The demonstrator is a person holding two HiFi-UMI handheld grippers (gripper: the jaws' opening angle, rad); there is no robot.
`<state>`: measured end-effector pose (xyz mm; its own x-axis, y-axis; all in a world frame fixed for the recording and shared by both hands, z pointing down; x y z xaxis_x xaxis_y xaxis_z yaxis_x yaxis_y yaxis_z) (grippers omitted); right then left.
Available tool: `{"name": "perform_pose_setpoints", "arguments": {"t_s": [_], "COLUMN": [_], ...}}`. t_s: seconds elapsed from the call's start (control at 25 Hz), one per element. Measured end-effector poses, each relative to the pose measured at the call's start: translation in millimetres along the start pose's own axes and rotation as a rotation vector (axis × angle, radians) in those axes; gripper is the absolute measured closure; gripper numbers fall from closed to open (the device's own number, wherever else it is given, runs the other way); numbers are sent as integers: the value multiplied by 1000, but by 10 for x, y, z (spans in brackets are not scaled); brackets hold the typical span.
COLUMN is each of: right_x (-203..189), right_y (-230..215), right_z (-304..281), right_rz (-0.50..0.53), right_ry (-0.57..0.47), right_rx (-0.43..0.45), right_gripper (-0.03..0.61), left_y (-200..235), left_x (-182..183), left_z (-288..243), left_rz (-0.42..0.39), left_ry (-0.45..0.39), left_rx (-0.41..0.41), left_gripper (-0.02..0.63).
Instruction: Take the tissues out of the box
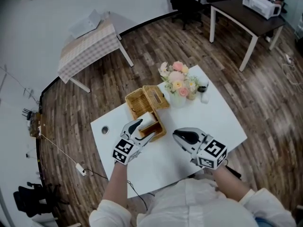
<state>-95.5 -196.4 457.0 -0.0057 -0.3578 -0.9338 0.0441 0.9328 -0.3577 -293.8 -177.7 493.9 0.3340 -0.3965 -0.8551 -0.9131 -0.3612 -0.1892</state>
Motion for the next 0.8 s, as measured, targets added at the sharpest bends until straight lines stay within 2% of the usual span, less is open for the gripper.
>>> {"name": "perform_pose_setpoints", "arguments": {"t_s": [0.36,0.8], "right_x": [-21,-130], "right_y": [-106,-223], "right_z": [-19,-8], "right_rz": [-11,-33], "right_ry": [4,29], "right_rx": [-40,-95], "right_gripper": [541,541], "left_y": [243,453], "left_x": [-180,-436], "left_z": [-329,-735], "left_rz": [-122,-202], "left_ry": [123,258], "left_rx": [-58,-137], "left_gripper": [296,273]}}
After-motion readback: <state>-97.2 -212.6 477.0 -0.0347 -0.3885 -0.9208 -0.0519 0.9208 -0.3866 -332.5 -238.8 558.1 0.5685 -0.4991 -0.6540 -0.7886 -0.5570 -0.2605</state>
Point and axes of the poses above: the fingertips, and each gripper's own axes: z backward along the fingers, y to its left, x out of its top, the point moved 6 cm from there along z, backward along the fingers, and after that the axes turned 13 degrees about x, right-handed, at the moved point
